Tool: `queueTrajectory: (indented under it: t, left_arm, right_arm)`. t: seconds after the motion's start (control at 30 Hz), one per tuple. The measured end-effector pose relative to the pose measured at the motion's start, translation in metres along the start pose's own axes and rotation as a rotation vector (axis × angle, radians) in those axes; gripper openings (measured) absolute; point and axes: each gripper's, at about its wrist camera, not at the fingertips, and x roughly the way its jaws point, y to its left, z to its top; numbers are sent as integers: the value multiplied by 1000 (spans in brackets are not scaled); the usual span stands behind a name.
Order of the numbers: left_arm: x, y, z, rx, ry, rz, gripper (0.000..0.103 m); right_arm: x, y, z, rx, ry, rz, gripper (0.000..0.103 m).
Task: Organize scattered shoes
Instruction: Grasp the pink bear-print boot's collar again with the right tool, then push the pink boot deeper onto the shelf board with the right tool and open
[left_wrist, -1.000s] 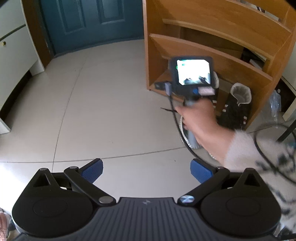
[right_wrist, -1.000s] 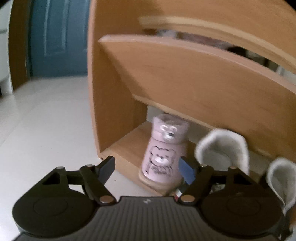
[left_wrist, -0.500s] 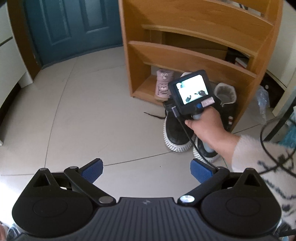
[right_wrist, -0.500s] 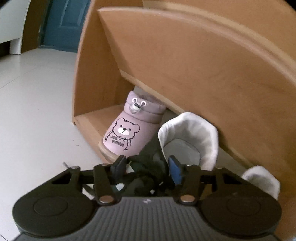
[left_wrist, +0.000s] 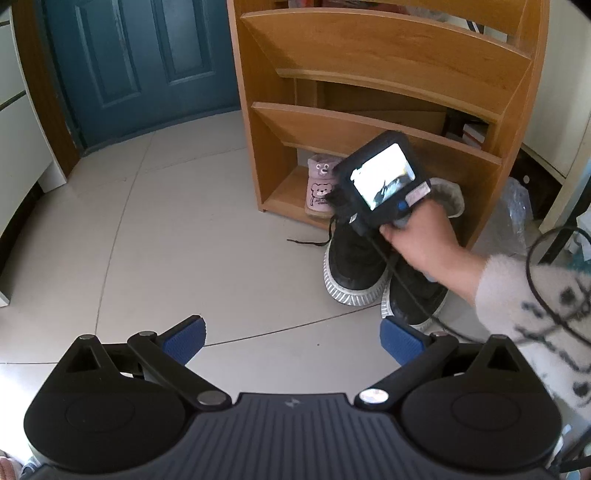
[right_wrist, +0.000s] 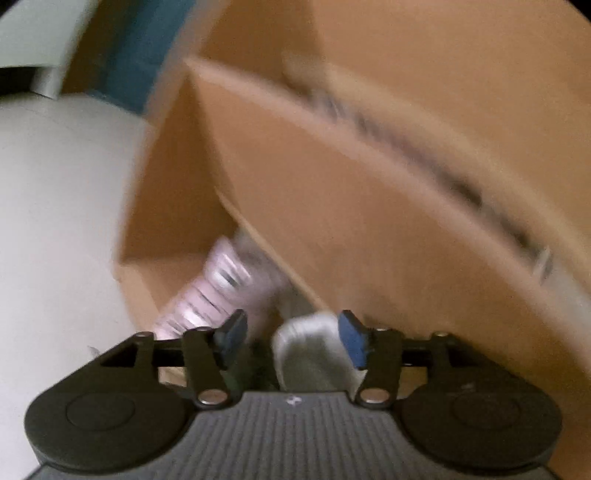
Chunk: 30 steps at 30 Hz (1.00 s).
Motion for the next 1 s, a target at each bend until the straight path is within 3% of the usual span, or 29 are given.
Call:
queueTrajectory:
  t: [0.07, 0.13, 0.2, 0.27, 0.47, 0.57, 0.7, 0.83, 1.0]
  left_arm:
    - [2, -2, 0, 0, 6, -4, 103]
    - [5, -3, -1, 6, 16, -5, 103]
    - [6, -1, -2, 8, 19, 2, 103]
    - [7, 2, -3, 1, 20, 10, 103]
    - [15, 12, -6, -40, 46, 10, 103]
    - [19, 9, -9, -29, 55, 0, 103]
    - [20, 5, -8, -19, 52, -20, 103]
    - [16, 4, -6, -14, 32, -23, 103]
    - [14, 7, -7, -16, 28, -18, 103]
  right_arm:
    - [-4, 13, 8, -85, -56, 22, 77]
    - [12, 22, 20, -149, -44, 83, 76]
    - [35, 21, 30, -155, 21, 157, 68]
    - [53, 20, 33, -169, 81, 187, 52]
    - [88, 26, 22, -284, 196, 196, 48]
    - [94, 35, 19, -361, 197, 175, 49]
    - [103, 39, 27, -339, 251, 165, 48]
    - [104, 38, 36, -224, 297, 91, 33]
    - [93, 38, 37, -161, 309, 50, 31]
